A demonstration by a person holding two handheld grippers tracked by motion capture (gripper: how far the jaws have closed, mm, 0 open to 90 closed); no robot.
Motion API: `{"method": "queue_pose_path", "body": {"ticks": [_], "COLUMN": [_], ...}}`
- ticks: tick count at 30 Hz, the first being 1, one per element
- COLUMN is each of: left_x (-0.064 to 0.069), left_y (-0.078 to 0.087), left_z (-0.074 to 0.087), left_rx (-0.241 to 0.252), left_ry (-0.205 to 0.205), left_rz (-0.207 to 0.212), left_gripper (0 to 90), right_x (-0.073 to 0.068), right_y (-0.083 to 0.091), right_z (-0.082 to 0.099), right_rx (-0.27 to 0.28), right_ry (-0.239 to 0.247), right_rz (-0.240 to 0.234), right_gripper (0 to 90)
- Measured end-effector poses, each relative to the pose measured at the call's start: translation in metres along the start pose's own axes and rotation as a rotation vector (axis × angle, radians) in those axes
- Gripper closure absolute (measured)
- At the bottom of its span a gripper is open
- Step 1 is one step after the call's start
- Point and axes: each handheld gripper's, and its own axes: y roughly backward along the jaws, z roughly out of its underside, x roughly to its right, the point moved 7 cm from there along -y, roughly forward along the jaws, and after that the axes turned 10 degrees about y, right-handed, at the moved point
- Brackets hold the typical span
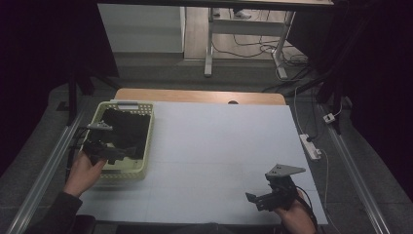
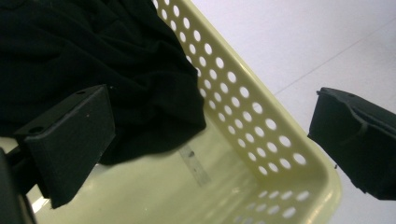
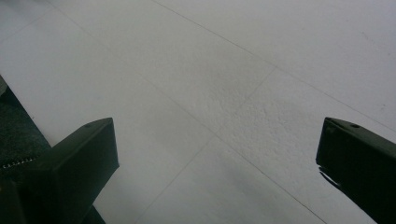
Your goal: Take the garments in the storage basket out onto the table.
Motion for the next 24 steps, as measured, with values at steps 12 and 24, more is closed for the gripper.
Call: {"method": "queue_pose_path", "body": {"ticks": [12, 24], "left_x": [-0.012, -0.031], "left_y": [-0.017, -0.033], "left_z": [-0.021, -0.042], "left_rx": [-0.054, -0.08], "left_ry": [-0.013, -0.028], "left_rz": [-0.016, -0.083], "left_gripper": [0.5, 0.4], "right_x": [-0.001, -0.001], "right_y": [-0.001, -0.001], "right_z": [0.0, 0.001], "right_rx": [-0.009, -0.015], "right_ry": [0.005, 0.006], "right_rz": [-0.003, -0.007], "right_gripper": [0.0, 0.0]}}
